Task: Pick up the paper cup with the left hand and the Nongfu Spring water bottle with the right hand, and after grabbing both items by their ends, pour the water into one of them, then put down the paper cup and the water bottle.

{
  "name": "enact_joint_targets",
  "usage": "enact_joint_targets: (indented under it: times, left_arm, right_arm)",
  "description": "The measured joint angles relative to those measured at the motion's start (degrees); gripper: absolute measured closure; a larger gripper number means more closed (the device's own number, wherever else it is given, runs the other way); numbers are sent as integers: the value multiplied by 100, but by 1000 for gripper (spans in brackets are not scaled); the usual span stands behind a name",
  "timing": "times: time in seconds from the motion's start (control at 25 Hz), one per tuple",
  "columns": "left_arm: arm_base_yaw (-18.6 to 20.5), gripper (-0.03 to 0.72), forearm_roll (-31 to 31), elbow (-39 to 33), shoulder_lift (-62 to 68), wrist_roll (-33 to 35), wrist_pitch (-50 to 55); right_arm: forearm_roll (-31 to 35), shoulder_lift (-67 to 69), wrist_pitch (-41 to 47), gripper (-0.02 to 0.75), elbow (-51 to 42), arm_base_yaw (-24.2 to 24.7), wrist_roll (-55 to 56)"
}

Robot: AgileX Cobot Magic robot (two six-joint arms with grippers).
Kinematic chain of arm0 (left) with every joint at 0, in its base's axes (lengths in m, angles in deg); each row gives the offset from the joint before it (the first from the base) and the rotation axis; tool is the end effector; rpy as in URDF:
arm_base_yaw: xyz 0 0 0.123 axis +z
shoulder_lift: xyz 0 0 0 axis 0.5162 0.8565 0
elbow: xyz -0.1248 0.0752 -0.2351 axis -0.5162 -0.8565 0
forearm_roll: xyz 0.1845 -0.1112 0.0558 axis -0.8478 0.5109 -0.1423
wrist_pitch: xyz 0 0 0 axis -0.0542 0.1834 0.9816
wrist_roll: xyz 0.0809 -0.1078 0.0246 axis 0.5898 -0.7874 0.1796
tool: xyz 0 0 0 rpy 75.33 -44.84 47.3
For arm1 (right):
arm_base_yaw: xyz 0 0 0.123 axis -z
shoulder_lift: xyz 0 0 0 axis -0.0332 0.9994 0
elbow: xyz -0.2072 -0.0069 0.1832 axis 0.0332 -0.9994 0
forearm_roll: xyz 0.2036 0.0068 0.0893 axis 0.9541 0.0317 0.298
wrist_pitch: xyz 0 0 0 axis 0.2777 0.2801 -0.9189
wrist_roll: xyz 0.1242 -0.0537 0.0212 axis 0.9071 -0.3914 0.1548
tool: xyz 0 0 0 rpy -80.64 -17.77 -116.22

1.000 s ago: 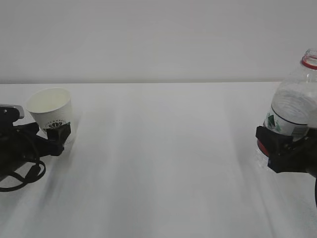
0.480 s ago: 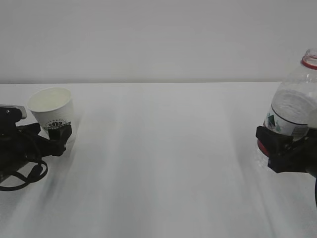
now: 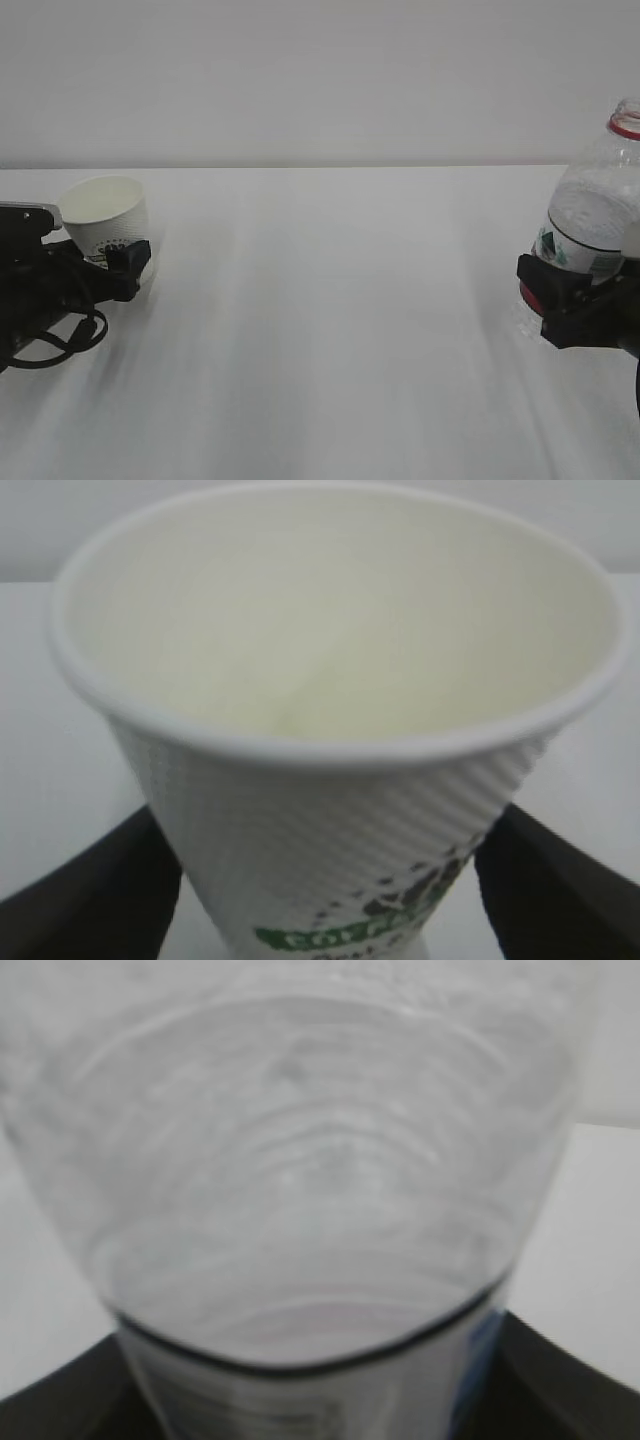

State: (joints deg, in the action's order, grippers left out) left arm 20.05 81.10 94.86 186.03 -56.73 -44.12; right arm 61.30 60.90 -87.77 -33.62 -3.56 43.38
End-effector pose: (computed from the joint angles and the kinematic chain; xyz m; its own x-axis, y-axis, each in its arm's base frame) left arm 0.3448 -0.0705 0.0849 -0.3089 -0.0554 -0.9495 0.1797 0.9769 -0.1155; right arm 0.2575 0.0519 0.1461 -0.2623 -0.0659 -0.9627 -0.2940 0.9557 0.0147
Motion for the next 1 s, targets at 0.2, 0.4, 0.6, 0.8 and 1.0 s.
enact_joint_targets:
  times: [0.2,0.4,0.6,0.8,1.0]
  left_arm:
    - [0,-3,21,213,136,0,0]
    - [0,-3,27,402,209,0,0]
    - [0,-3,27,549,306,0,0]
    - [0,-3,5,548,400,-87,0]
    - [0,-3,5,548,400,-157,0]
  right_arm:
    - [0,0,0,234,0,0,0]
    - [0,0,0,234,0,0,0]
    - [0,0,0,234,0,0,0]
    - [0,0,0,234,0,0,0]
    - [0,0,0,234,0,0,0]
